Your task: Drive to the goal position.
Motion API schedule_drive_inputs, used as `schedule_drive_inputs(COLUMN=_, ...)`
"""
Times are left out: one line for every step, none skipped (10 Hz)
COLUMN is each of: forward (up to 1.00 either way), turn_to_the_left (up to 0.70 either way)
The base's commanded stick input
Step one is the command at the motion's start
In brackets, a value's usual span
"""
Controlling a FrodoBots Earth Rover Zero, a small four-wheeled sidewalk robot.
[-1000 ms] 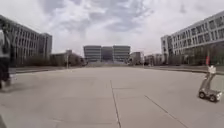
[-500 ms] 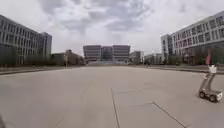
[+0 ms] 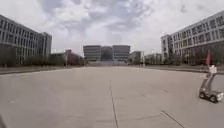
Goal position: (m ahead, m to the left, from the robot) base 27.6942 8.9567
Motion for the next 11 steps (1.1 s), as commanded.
schedule_drive_inputs(forward=0.7, turn_to_the_left=0.0)
schedule_drive_inputs(forward=0.7, turn_to_the_left=0.0)
schedule_drive_inputs(forward=0.7, turn_to_the_left=0.0)
schedule_drive_inputs(forward=0.7, turn_to_the_left=0.0)
schedule_drive_inputs(forward=0.7, turn_to_the_left=0.0)
schedule_drive_inputs(forward=0.7, turn_to_the_left=0.0)
schedule_drive_inputs(forward=0.7, turn_to_the_left=0.0)
schedule_drive_inputs(forward=0.7, turn_to_the_left=0.0)
schedule_drive_inputs(forward=0.7, turn_to_the_left=0.0)
schedule_drive_inputs(forward=0.7, turn_to_the_left=0.04)
schedule_drive_inputs(forward=0.7, turn_to_the_left=0.21)
